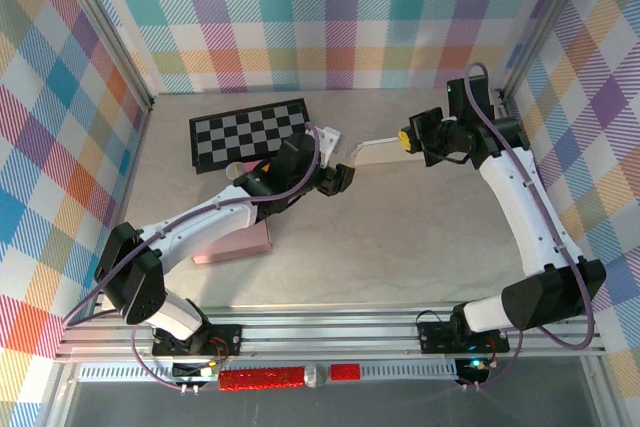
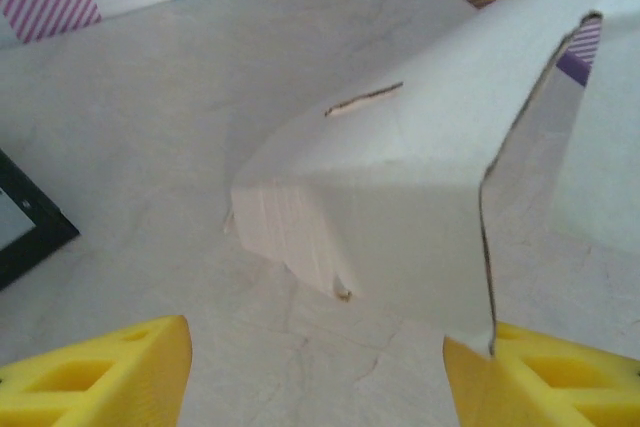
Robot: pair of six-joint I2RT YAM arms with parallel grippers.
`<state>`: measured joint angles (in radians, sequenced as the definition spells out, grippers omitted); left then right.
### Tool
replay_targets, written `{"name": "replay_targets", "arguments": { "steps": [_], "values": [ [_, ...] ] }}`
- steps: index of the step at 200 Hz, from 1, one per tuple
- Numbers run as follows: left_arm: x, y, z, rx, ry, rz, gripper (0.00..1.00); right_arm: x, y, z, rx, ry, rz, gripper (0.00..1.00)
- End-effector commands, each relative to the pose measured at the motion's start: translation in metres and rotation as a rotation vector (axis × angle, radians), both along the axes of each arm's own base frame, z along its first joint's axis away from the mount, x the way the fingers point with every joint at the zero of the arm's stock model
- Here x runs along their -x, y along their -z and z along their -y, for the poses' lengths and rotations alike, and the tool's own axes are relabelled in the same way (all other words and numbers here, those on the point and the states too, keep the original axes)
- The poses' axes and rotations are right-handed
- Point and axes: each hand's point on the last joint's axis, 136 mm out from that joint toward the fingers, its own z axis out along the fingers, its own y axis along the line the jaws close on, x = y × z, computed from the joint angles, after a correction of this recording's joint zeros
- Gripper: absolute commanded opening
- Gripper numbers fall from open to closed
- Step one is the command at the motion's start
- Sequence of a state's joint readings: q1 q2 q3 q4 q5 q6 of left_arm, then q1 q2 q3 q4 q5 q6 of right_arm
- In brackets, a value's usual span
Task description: Fold the paper box
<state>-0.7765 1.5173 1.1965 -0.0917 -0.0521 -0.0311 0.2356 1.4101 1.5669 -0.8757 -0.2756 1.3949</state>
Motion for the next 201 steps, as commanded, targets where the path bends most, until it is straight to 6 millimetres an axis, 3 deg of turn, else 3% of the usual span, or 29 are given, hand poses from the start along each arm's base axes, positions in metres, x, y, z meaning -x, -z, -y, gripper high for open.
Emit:
{"name": "replay_targets", "arguments": {
  "steps": [1,38,110,136,185,201],
  "values": [
    [-0.007,-0.027,0.01,-0.005,0.054,0.115,0.67,0.007,-0.011,-0.002,-0.009,-0.059,-0.009,0.0],
    [0.007,-0.028,0.024,-0.053,0.202,0.164,0.66,0.014,-0.021,0.001,0.009,-0.128,-0.022,0.0],
    [-0.002,-0.04,0.037,-0.045,0.219,0.18,0.6,0.022,-0.018,0.0,-0.004,-0.184,-0.052,0.0],
    [0.004,-0.037,0.045,-0.046,0.27,0.154,0.46,0.018,-0.019,0.001,-0.014,-0.177,-0.044,0.0],
    [0.015,-0.039,0.043,-0.031,0.287,0.126,0.05,-0.001,-0.025,0.003,-0.054,-0.17,0.0,0.0],
    [0.016,-0.044,0.04,-0.01,0.262,0.095,0.0,-0.01,-0.035,0.005,-0.054,-0.166,0.069,0.21]
  ]
}}
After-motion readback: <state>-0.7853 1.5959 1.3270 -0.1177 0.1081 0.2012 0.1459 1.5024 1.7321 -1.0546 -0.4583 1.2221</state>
